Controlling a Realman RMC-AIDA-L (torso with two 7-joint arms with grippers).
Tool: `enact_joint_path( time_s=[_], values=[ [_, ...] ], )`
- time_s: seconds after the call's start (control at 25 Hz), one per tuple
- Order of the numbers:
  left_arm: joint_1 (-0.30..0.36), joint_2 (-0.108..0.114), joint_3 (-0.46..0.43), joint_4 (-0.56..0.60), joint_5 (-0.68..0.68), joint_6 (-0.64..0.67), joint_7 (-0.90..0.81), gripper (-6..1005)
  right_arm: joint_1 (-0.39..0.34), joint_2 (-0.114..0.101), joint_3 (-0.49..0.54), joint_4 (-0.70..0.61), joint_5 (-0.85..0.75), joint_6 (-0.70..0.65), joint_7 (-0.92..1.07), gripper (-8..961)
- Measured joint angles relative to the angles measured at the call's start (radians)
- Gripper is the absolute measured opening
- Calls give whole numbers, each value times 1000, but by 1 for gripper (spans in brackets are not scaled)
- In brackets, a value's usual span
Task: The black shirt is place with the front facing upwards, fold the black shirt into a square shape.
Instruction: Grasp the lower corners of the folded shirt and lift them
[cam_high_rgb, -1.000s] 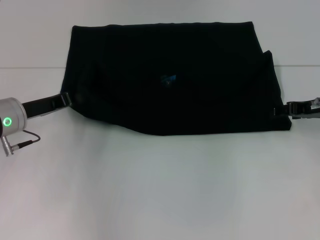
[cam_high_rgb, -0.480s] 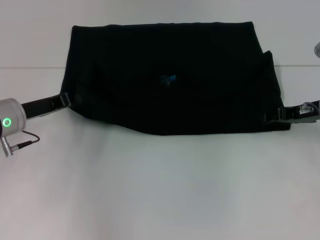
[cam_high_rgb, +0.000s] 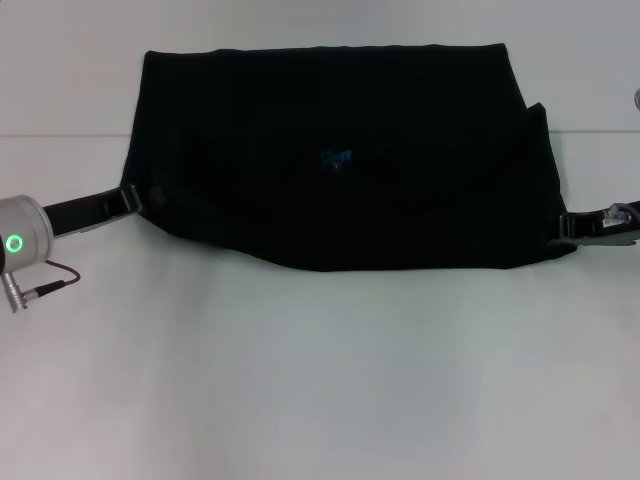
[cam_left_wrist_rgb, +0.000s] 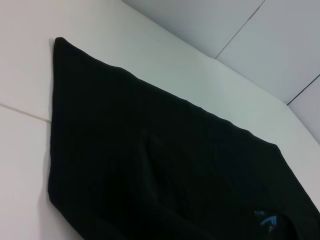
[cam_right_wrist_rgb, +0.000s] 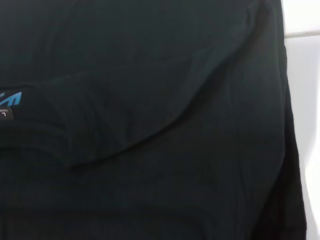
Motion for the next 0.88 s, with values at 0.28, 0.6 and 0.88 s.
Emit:
enact_joint_path(
  time_s=[0.28,0.6,0.88],
  values=[
    [1,1,4,6,4,25,1,2,-4,-4,3,-9,3,-11,1,92],
    [0,31,-2,88,155,229,-112,1,-76,0,6,-161,28,-206,-1,12],
    [31,55,-91,184,255,567,-128,1,-207,15,6,-369,41,-553,-13,19]
  ],
)
